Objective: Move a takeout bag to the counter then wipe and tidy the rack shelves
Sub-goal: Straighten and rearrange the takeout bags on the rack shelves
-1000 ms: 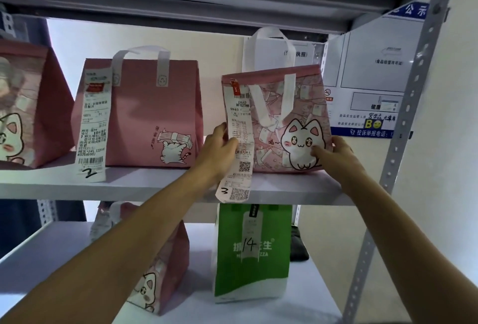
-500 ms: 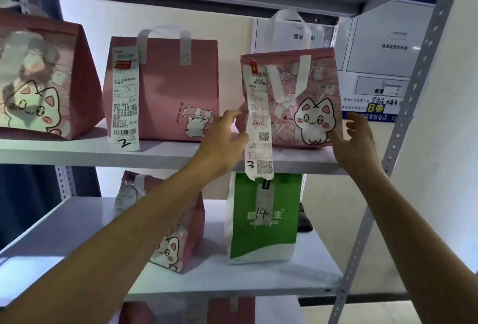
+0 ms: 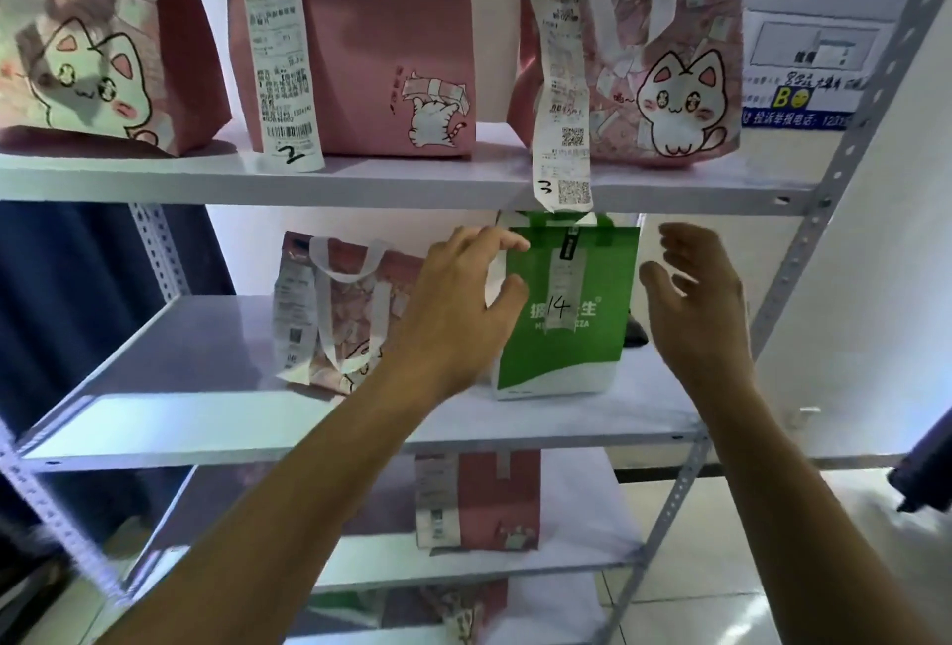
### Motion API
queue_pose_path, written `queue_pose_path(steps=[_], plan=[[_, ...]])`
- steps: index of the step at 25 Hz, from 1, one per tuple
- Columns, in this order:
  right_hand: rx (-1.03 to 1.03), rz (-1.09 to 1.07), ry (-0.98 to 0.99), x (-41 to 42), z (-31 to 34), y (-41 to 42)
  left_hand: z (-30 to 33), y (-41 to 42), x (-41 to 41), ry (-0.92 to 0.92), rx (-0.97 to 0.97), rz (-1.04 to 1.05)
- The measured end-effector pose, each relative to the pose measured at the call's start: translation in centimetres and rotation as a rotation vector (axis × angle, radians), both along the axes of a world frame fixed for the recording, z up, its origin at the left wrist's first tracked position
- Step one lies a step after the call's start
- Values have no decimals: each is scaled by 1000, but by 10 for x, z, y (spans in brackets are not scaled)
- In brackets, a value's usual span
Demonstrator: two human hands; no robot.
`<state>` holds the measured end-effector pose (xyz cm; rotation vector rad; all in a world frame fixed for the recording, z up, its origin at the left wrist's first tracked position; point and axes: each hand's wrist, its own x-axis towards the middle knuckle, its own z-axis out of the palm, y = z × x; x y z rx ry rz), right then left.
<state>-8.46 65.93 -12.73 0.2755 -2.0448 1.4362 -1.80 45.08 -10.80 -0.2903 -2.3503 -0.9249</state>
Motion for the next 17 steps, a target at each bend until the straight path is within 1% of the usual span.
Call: queue_pose_path(steps=[5,10,13,17], plan=[[72,6,-101,13,-49,0,-50,1,10,-73,60,-14],[77,8,-209,-4,-97,9,-101,14,-24,-261,114,-38],[42,21,-310,-28,-120,19,-129,22,-55,-394,200,-30],[-40,31,-409,-68,-144,31,-159,29,-89,-507,368,55]])
